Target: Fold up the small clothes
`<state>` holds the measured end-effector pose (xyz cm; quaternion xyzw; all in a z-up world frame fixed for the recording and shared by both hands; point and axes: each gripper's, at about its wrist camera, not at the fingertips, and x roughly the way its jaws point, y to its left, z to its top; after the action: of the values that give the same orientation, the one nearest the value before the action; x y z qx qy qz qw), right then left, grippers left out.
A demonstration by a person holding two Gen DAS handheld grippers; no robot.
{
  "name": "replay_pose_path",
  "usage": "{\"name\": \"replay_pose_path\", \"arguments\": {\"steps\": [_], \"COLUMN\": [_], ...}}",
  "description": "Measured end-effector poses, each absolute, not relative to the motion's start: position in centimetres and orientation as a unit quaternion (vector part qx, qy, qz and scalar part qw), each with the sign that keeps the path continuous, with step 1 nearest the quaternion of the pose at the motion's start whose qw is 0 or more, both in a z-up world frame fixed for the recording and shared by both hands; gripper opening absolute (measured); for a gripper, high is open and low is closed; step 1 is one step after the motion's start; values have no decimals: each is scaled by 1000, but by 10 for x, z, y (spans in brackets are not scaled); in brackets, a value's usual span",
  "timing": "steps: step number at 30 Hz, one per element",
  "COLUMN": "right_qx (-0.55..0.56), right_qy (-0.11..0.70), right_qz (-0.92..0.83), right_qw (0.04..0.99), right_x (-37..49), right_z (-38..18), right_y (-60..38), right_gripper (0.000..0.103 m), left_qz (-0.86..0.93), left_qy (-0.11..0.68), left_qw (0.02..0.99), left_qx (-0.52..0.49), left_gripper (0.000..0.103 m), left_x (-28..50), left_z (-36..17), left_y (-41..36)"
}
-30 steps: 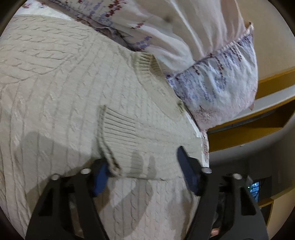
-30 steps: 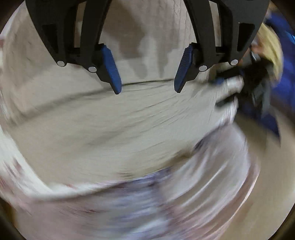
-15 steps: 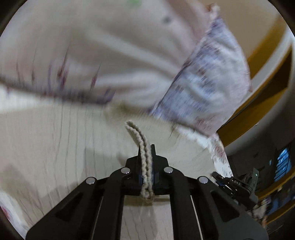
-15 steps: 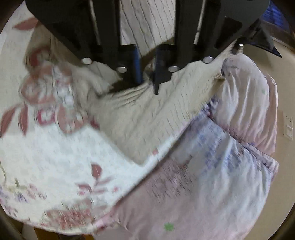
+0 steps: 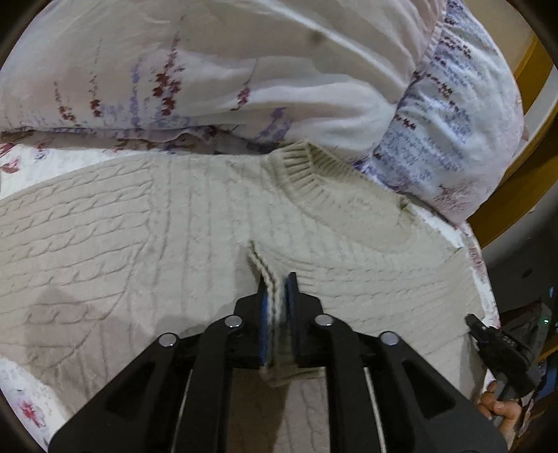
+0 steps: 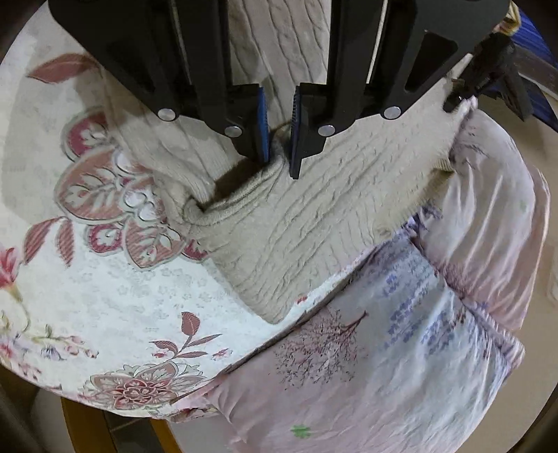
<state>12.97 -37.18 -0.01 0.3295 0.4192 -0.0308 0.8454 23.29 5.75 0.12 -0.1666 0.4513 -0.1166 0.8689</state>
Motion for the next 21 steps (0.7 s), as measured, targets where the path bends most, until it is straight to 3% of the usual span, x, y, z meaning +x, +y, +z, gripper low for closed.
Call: {"name": "replay_pose_path", "arguments": {"steps": [3,4,8,14,19,21], "right_qx": [319,310,264,218,183,185], "right_qy": [421,412,407,460,463,463], "right_qz": [-23,-19,23,71,69,70], "right_qw": [849,857,874,858,864,864], "right_x": [118,114,123,149,152,150], "right_z": [12,19,34,21,18,19], "right_y": [-368,-365,-343,-299,-279,-279], "right_gripper": [36,42,54,56,70,71], "left_qz": [-124,-127,-130,-57,22,44], "left_qy": [455,453,423,399,386,380], "left_qw": [861,860,866,873,854,845], "left_qx": [-190,-199,-231,-275,-347,-373], "left_gripper": [26,38,55,59,57,57], "left_x": [224,221,194,144,104,100], "left_z": [3,6,23,25,11,6], "left_y": [73,77,115,196,277,298]}}
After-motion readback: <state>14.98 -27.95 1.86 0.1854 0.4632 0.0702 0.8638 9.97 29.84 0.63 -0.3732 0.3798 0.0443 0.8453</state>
